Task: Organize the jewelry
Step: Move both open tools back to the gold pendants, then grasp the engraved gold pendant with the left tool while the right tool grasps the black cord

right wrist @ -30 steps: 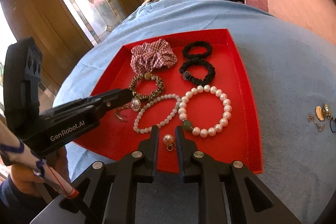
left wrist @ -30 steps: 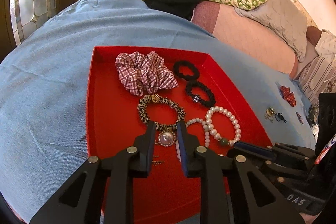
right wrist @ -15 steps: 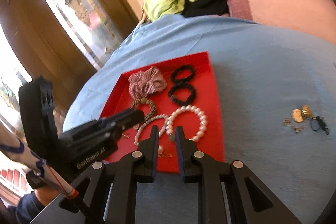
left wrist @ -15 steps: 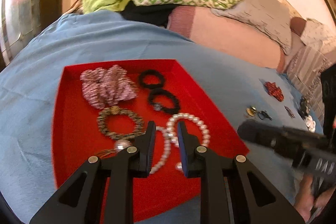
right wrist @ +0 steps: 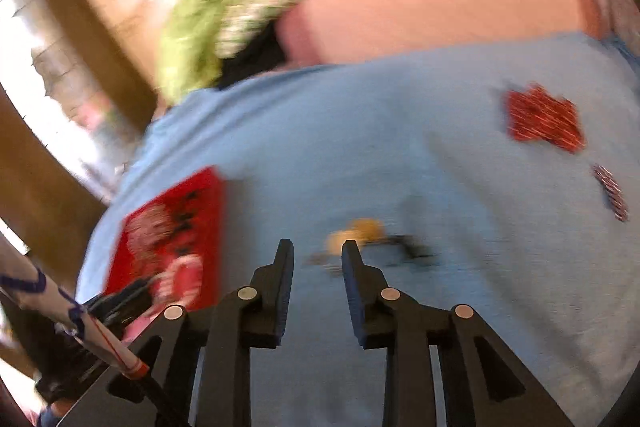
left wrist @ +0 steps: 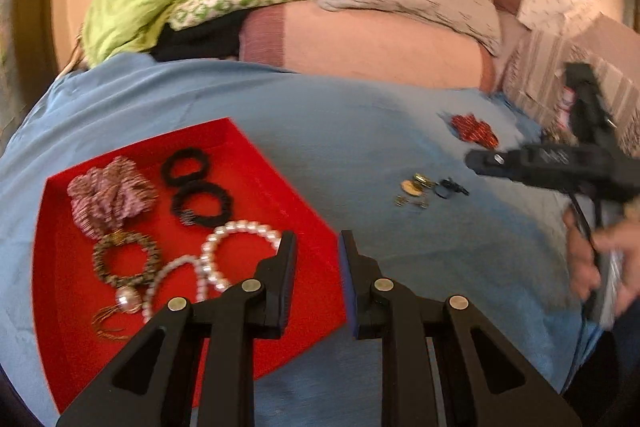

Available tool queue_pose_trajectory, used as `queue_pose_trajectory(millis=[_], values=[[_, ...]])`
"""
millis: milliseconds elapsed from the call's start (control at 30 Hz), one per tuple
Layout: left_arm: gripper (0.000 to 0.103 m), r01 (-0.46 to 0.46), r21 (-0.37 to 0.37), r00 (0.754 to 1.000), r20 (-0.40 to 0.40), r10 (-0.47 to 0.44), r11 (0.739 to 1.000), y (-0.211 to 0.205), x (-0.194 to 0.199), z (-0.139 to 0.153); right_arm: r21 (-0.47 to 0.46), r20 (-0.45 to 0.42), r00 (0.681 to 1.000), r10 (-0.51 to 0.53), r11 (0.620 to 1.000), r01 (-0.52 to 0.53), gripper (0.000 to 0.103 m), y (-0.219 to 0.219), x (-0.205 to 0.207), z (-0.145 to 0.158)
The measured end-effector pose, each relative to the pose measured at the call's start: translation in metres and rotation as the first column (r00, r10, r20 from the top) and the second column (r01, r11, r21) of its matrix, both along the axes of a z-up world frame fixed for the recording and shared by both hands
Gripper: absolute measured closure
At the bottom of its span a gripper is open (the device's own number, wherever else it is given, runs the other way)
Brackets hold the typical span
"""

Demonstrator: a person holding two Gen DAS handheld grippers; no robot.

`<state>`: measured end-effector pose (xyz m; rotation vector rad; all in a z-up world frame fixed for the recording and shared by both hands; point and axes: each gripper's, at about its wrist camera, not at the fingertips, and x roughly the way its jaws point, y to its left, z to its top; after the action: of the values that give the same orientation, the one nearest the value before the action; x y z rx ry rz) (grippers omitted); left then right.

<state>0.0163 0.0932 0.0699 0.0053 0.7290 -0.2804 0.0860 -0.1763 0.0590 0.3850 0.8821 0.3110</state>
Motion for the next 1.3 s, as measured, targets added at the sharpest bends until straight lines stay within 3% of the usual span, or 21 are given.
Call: queue_pose_trajectory(millis=[133, 200, 367, 400, 433, 467, 567, 700, 867, 1033, 1300], values=[[0.083, 0.037, -0.009, 0.999, -0.016, -0.037, 0.999, -0.012, 0.004, -0.004, -0.006, -0.055, 0.998, -0.032, 0.999, 0.032, 0.075, -0.014, 0.023, -0.016], [0.083, 0.051, -0.010, 0.998, -0.030, -0.051, 0.999, -0.016, 0.006, -0.006, -0.041, -0.098, 0.995, -0.002, 0.999, -0.002, 0.068, -0.007, 0.031, -0.028], [0.083, 0.097, -0.025, 0.995, -0.033, -0.097, 0.995, -0.029, 0.007, -0.005, -0.274, -0.057, 0.998, 0.032, 0.961, -0.047, 0.068, 0.022, 0.032, -0.036], [0.083, 0.108, -0.024, 0.994, -0.033, -0.108, 0.994, -0.032, 0.006, -0.005, -0.302, -0.050, 0.998, 0.041, 0.952, -0.054, 0.075, 0.026, 0.030, -0.036], [0.083, 0.124, -0.023, 0.992, -0.035, -0.125, 0.992, -0.037, 0.006, -0.005, -0.333, -0.047, 0.998, 0.052, 0.941, -0.064, 0.091, 0.028, 0.029, -0.036], [0.083, 0.135, -0.022, 0.990, -0.037, -0.135, 0.991, -0.040, 0.006, -0.005, -0.348, -0.048, 0.997, 0.053, 0.935, -0.066, 0.092, 0.028, 0.028, -0.035], [0.081, 0.173, -0.041, 0.983, -0.058, -0.175, 0.984, -0.053, 0.009, -0.006, -0.310, -0.033, 0.999, 0.025, 0.950, -0.034, 0.093, 0.021, 0.023, -0.024], [0.068, 0.201, -0.056, 0.974, -0.090, -0.206, 0.978, -0.077, 0.019, -0.008, -0.216, 0.036, 0.999, -0.019, 0.976, 0.027, 0.093, 0.006, 0.014, 0.001], [0.067, 0.200, -0.052, 0.971, -0.124, -0.205, 0.978, -0.103, 0.047, -0.013, -0.058, 0.070, 0.996, -0.053, 0.997, 0.057, 0.093, -0.016, 0.007, 0.018], [0.066, 0.167, 0.045, 0.971, -0.178, -0.157, 0.985, -0.126, 0.084, -0.036, -0.018, 0.068, 0.996, -0.064, 0.998, 0.065, 0.093, -0.021, 0.008, 0.021], [0.066, 0.141, 0.102, 0.973, -0.198, -0.119, 0.985, -0.144, 0.117, -0.053, 0.011, 0.073, 0.996, -0.046, 0.999, 0.045, 0.092, -0.018, 0.009, 0.025]])
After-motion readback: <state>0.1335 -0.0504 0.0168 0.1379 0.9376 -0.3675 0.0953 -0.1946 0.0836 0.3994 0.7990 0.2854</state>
